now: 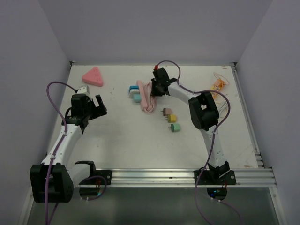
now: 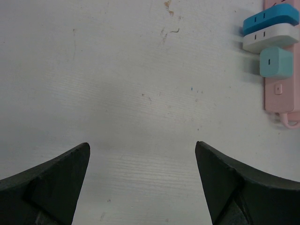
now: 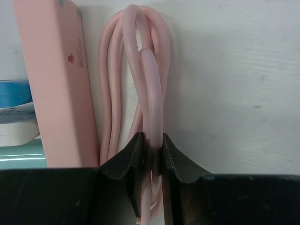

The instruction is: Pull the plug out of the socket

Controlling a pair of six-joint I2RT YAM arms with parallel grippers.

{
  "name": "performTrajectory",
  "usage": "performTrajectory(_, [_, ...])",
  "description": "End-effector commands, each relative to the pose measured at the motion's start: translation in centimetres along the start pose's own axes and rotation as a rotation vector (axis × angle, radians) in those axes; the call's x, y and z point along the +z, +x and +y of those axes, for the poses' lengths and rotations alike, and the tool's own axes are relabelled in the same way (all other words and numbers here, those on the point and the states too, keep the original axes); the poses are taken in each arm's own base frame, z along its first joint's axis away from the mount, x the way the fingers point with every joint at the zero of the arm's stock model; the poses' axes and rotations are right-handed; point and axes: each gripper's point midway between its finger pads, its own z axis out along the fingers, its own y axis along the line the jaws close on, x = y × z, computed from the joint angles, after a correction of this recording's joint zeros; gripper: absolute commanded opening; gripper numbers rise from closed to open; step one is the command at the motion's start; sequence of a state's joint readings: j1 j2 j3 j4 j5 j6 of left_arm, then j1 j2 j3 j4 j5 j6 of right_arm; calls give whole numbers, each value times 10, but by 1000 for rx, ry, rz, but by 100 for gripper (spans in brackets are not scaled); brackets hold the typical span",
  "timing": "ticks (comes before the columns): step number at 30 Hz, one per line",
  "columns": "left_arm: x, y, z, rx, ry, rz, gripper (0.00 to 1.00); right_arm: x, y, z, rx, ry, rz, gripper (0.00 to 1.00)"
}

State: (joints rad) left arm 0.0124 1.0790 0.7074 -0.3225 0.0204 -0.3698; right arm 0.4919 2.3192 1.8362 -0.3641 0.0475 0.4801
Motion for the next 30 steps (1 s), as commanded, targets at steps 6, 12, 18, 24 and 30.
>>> performTrajectory(6, [-4, -19, -4, 25, 7, -50, 98, -21, 79, 102, -262, -263, 134, 0])
performTrajectory(12, [-6, -19, -6, 24, 17, -53, 98, -60, 131, 114, -354, -313, 196, 0])
performTrajectory(18, [-9, -18, -12, 21, 53, -59, 98, -93, 171, 98, -282, -342, 235, 4])
performTrajectory(24, [-15, -23, -23, 26, 118, -92, 98, -124, 191, 101, -275, -440, 268, 35])
performTrajectory(30, [-31, -24, -36, 4, 189, -109, 98, -153, 184, 100, -320, -481, 225, 68])
